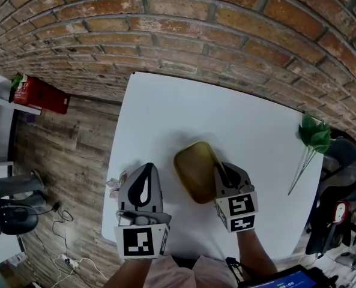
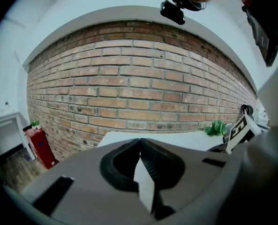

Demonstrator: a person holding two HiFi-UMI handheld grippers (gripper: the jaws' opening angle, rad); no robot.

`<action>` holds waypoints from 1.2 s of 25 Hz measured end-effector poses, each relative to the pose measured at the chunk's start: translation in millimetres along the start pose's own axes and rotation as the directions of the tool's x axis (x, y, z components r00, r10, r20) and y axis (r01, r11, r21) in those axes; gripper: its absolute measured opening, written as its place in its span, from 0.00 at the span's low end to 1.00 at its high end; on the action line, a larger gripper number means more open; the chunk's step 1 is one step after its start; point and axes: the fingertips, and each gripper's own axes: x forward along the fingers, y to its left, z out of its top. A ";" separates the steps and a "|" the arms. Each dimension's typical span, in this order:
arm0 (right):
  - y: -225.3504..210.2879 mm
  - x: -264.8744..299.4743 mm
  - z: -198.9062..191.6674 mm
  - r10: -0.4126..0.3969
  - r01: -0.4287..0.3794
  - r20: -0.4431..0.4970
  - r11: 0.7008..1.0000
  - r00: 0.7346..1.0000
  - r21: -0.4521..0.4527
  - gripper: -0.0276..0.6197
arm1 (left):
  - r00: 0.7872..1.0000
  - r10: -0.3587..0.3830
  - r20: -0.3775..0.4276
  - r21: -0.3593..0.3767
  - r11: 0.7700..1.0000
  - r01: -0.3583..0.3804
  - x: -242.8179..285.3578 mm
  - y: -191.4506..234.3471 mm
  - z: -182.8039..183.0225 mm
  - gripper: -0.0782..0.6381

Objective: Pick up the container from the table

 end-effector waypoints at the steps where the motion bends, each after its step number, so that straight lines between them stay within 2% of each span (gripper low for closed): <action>1: 0.1 -0.4 0.3 -0.002 0.002 0.001 1.000 1.000 0.000 0.08 | 1.000 -0.001 0.003 0.000 1.000 0.001 -0.5 0.0 0.8 0.12; 18: 9.1 -14.7 11.8 -0.014 0.013 0.038 1.000 0.999 0.003 0.05 | 0.999 -0.007 0.046 0.010 1.000 0.007 -15.7 -3.3 16.6 0.12; 30: 12.7 -50.9 49.7 -0.043 0.044 0.145 0.999 0.989 -0.006 0.05 | 0.993 -0.014 0.114 0.035 0.999 0.010 -38.9 -10.0 44.5 0.12</action>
